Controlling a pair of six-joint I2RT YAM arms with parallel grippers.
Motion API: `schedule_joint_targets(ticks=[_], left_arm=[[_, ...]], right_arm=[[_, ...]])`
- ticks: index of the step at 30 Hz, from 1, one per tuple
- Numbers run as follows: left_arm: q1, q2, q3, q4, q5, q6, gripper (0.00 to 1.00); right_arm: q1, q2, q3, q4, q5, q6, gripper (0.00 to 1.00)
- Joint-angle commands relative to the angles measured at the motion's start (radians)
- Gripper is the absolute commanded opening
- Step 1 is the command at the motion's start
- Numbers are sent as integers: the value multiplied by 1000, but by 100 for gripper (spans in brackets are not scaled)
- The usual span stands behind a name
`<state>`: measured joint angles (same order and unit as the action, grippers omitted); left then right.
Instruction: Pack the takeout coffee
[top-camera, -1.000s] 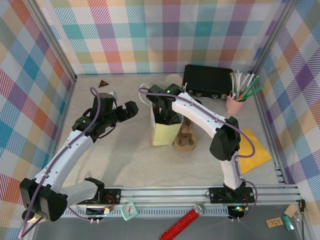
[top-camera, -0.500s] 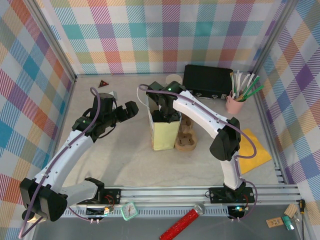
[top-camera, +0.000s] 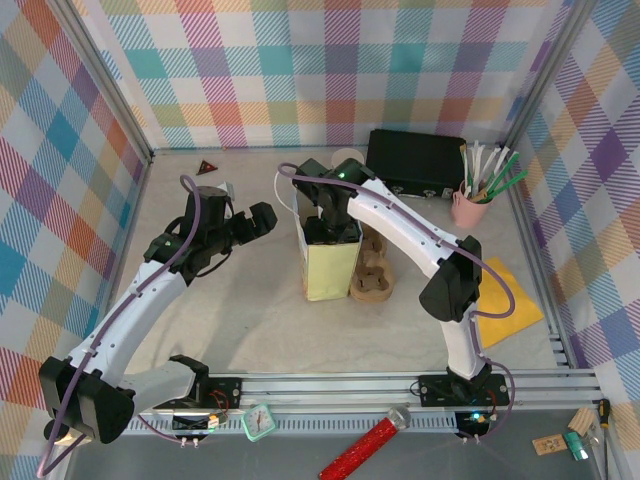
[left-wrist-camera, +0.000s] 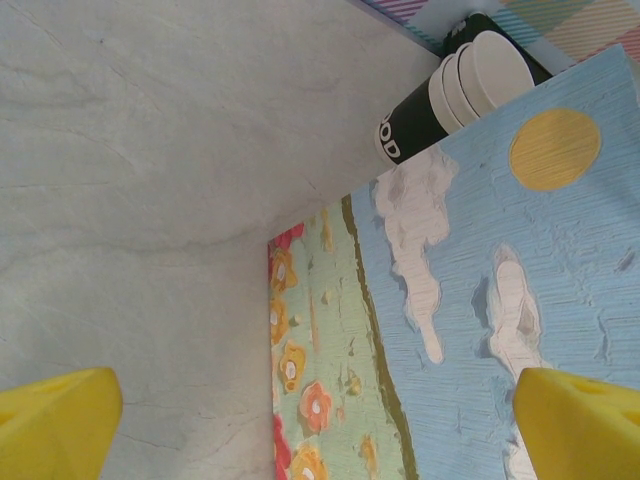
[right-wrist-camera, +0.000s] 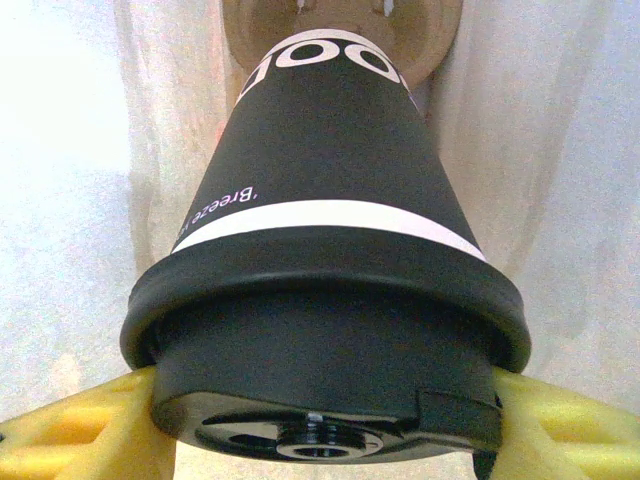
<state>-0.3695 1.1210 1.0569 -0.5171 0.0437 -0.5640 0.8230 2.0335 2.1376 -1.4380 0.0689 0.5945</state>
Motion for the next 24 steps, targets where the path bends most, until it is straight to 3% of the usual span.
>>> schedule_joint_targets(ticks=[1, 24], left_arm=[[7, -16, -5, 38, 16, -11, 100], [7, -12, -1, 38, 18, -13, 100]], right_arm=[[-4, -30, 46, -48, 16, 19, 65], [-4, -47, 91, -68, 29, 26, 65]])
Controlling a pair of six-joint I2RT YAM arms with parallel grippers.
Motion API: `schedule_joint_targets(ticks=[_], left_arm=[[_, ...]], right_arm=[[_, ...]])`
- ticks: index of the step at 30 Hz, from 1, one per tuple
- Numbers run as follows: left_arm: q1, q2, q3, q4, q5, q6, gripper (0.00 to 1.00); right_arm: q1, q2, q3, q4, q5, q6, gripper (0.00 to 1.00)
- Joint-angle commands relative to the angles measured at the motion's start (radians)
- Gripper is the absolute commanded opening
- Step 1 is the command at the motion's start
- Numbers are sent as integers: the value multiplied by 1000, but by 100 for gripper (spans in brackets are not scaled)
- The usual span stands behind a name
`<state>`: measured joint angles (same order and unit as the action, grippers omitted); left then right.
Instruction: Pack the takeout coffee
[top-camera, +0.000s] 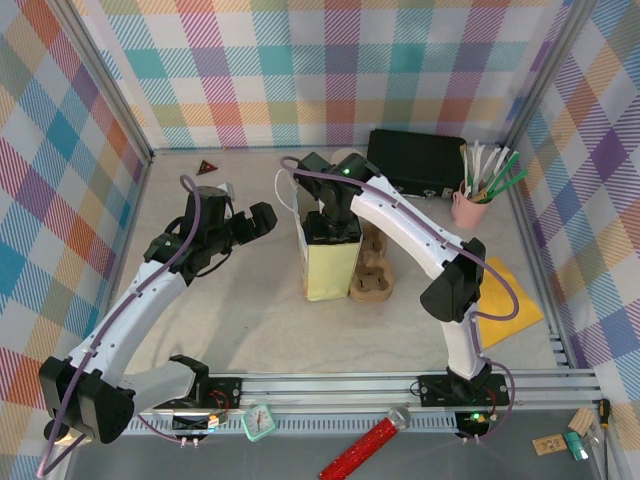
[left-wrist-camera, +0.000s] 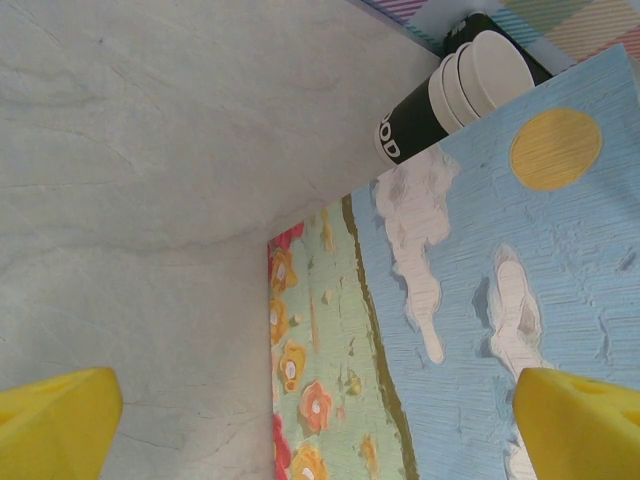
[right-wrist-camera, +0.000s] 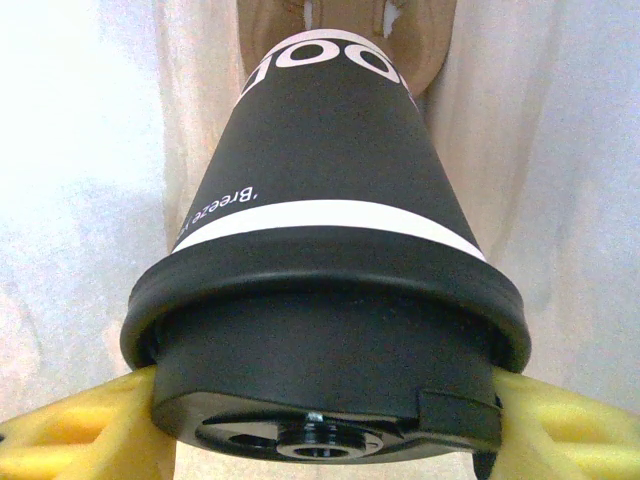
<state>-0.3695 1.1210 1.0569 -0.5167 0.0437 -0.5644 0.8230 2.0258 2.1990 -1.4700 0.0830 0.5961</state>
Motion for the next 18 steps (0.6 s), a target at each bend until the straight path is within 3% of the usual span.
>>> schedule_joint_targets(ticks=[1, 18], left_arm=[[7, -11, -2, 38, 18, -12, 100], [7, -12, 9, 30, 18, -11, 100]], right_arm=[[-4, -39, 30, -35, 15, 24, 65], [-4, -71, 48, -37, 52, 27, 65]])
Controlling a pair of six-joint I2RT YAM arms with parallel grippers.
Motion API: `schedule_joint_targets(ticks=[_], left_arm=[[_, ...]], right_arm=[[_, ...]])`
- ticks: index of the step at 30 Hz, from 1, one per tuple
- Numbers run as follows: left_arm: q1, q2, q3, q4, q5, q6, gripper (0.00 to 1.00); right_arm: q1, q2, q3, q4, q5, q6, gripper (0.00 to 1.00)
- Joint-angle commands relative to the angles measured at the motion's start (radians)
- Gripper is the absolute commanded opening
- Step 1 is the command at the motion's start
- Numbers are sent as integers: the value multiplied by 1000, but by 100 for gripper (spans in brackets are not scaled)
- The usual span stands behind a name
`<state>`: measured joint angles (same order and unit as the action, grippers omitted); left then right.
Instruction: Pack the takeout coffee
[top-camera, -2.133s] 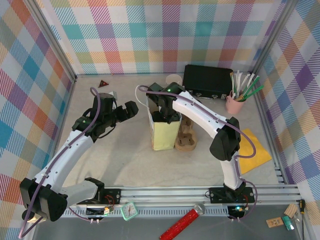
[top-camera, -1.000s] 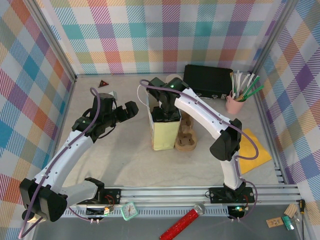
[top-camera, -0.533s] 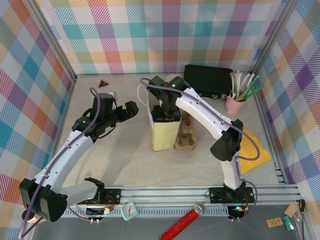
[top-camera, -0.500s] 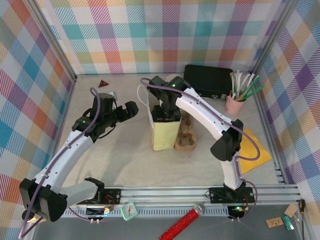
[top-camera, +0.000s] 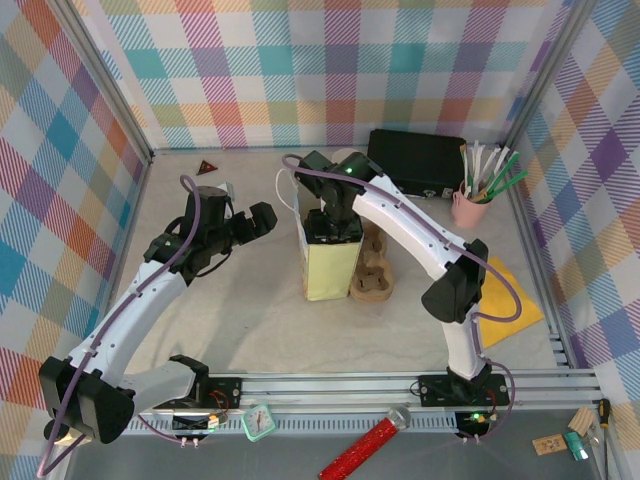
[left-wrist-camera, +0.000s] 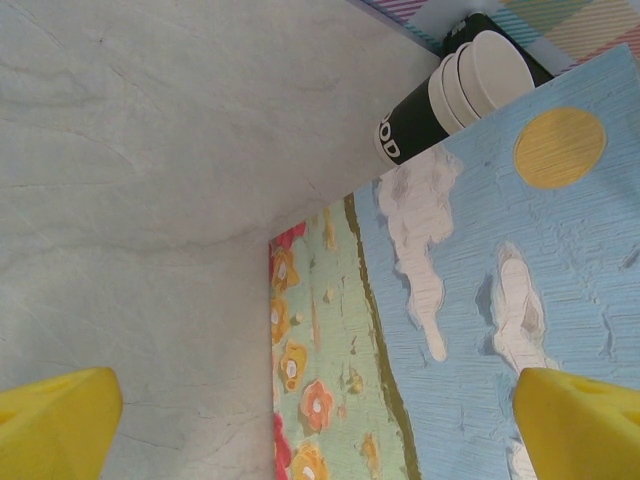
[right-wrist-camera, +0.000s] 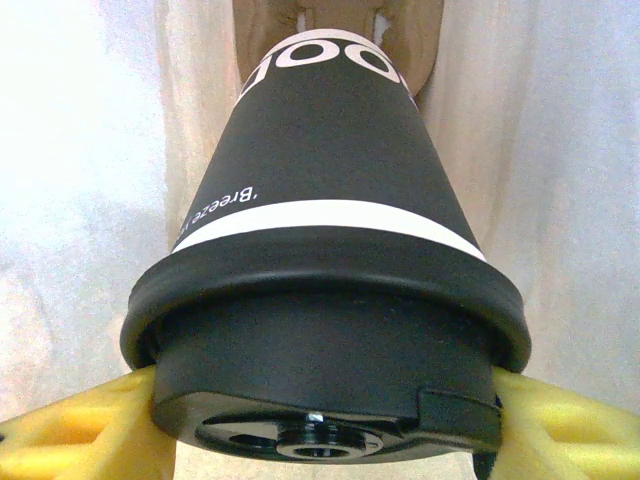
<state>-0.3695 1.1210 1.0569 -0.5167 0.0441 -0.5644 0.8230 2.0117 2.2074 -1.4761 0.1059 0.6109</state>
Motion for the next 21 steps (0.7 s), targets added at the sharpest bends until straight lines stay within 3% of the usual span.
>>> schedule_joint_targets(ticks=[1, 21], left_arm=[[7, -15, 9, 27, 14, -10, 100], [7, -4, 25, 34, 24, -11, 100]], right_arm=[[-4, -62, 46, -33, 36, 11, 65], [-4, -132, 104, -27, 124, -4, 64]])
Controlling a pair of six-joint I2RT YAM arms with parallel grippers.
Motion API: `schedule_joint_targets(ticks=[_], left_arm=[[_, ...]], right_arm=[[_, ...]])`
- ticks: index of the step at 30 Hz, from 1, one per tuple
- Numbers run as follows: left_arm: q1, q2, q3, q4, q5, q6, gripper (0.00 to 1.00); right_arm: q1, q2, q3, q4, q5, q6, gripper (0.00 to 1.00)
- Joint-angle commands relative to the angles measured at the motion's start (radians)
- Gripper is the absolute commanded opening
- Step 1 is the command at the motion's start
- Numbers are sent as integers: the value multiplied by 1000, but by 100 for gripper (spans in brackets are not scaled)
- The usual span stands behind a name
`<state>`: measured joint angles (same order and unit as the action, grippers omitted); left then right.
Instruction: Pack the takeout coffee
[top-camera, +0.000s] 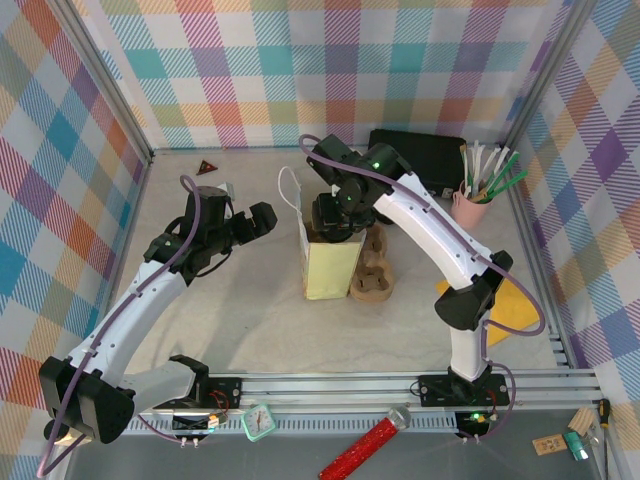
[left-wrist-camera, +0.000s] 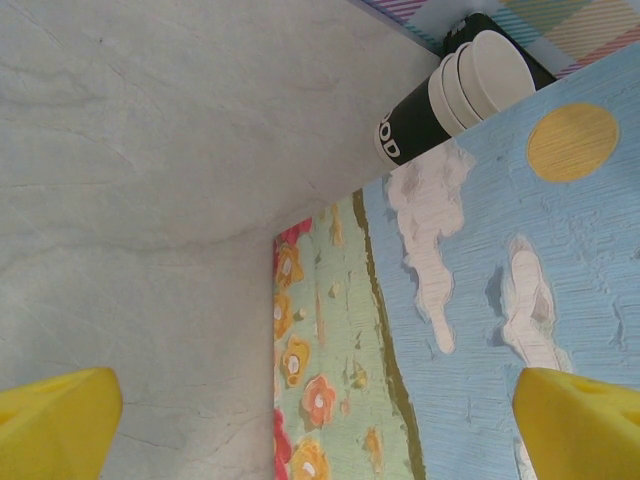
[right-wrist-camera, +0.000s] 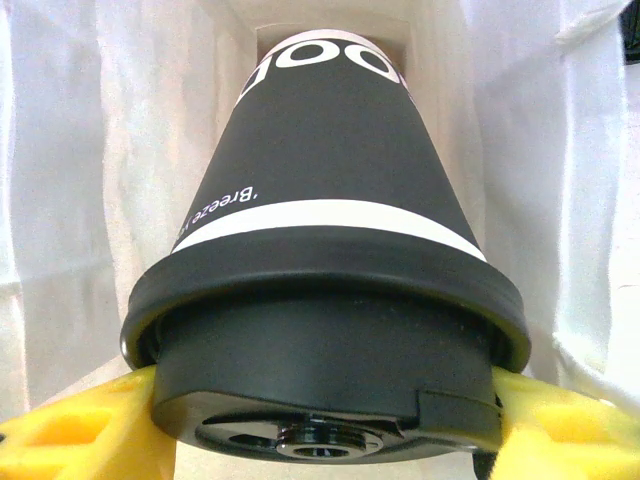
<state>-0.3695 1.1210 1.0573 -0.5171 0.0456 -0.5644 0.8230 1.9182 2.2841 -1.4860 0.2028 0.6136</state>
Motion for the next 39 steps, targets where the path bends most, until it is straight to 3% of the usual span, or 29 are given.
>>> schedule_joint_targets(ticks=[1, 16, 25, 28, 31, 36, 39], left_arm=[[7, -3, 30, 32, 24, -10, 100], [7, 11, 99, 22, 21, 13, 100], [7, 44, 275, -1, 33, 80, 98], [7, 79, 361, 23, 94, 100, 89], [7, 122, 426, 78, 183, 93, 74], [-5, 222, 467, 184, 314, 26, 27], [-37, 275, 491, 213, 343, 6, 8]], right_arm=[[-4, -39, 28, -14, 26, -7, 64], [-5, -76, 67, -2, 37, -41, 64], [-5, -114, 61, 33, 23, -67, 64], [-5, -122, 47, 46, 8, -71, 64], [-5, -132, 27, 66, 3, -74, 64], [-5, -151, 4, 93, -17, -76, 64], [-4, -161, -4, 95, -21, -75, 64]])
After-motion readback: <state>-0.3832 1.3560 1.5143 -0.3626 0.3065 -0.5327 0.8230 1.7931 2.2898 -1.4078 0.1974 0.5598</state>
